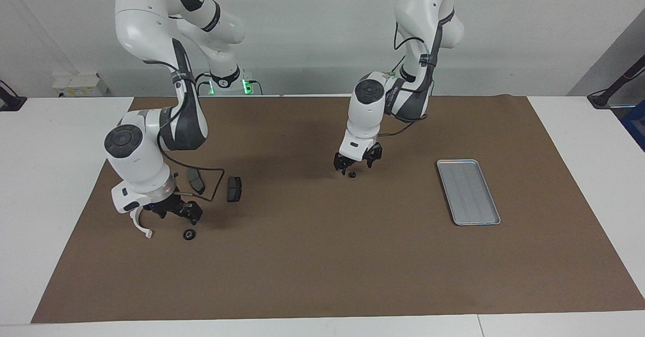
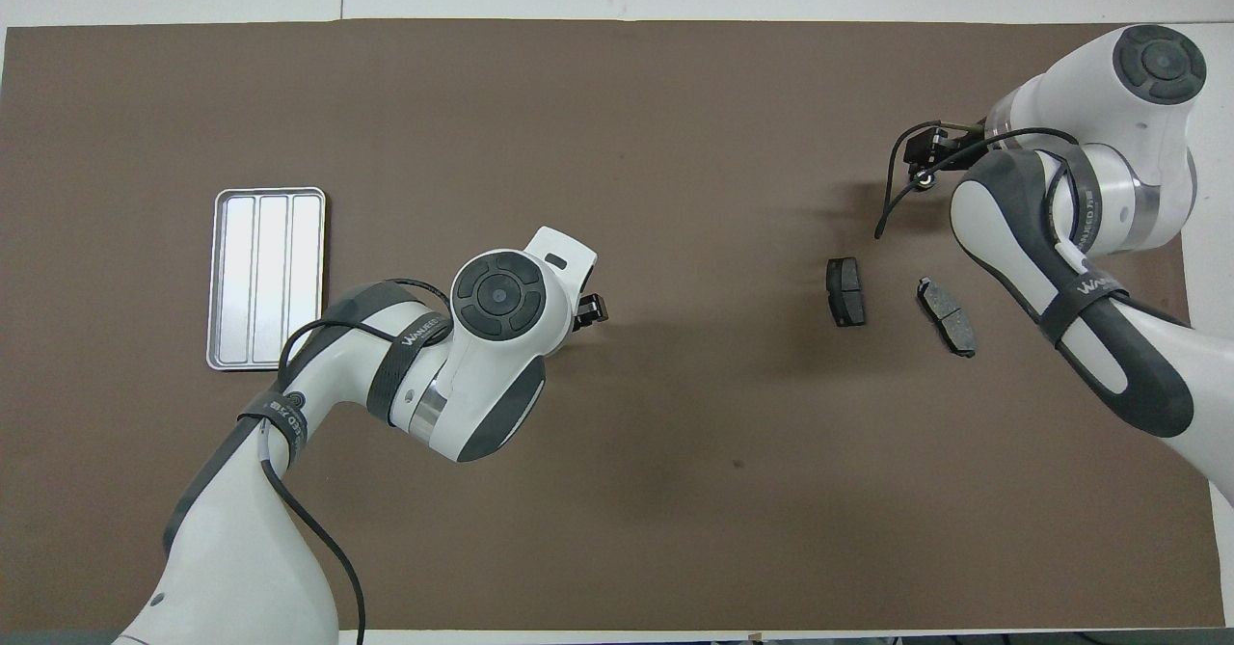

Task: Pick bearing gear from pile to tray

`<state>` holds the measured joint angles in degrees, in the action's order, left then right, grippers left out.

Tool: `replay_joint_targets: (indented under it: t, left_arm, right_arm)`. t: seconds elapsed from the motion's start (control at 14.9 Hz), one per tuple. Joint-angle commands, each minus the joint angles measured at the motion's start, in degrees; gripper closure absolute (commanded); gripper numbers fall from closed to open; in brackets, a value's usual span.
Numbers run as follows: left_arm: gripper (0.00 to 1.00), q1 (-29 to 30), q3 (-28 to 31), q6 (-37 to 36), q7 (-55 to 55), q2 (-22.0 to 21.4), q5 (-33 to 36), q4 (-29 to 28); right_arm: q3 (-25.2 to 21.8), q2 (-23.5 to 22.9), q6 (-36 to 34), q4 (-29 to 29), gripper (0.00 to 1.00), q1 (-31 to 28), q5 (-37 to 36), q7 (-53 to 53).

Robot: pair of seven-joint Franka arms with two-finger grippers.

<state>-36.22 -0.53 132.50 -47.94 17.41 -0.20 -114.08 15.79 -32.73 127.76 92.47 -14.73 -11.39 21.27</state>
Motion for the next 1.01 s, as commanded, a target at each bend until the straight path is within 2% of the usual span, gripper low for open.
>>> replay_joint_targets:
  t: [0.0,0.47,0.54,0.61,0.74,0.81,0.94]
  left_arm:
    - [0.06,-1.0,0.9,2.7,0.2,0.2,-0.9,-1.0]
    - [0.09,-0.8,1.0,7.6,1.4,-0.2,-0.9,-5.9]
    - [0.18,-0.8,1.0,7.6,1.4,-0.2,-0.9,-5.9]
    - [0.32,-0.8,1.0,7.6,1.3,-0.2,-0.9,-5.9]
    - [1.00,-0.8,1.0,7.1,1.4,-0.2,-0.9,-5.7]
    - [1.00,-0.9,1.0,7.0,1.4,-0.2,-0.9,-5.6]
    - [1.00,-0.9,1.1,5.9,1.5,-0.1,-0.7,-4.8]
  right_arm:
    - [0.6,-0.9,1.9,-0.1,0.01,-0.4,-0.1,2.6]
    - [0.6,-2.5,3.9,0.1,0.05,-0.2,-0.8,3.9]
    - [0.6,-2.5,4.0,0.2,0.05,-0.2,-0.8,4.1]
    - [0.6,-2.5,4.0,0.2,0.07,-0.1,-0.8,4.1]
    - [0.6,-2.5,4.0,0.3,0.17,-0.1,-0.8,4.2]
    - [0.6,-2.5,4.0,0.3,0.26,-0.1,-0.8,4.1]
    - [0.6,-2.6,4.4,0.6,0.31,-0.1,-0.8,4.2]
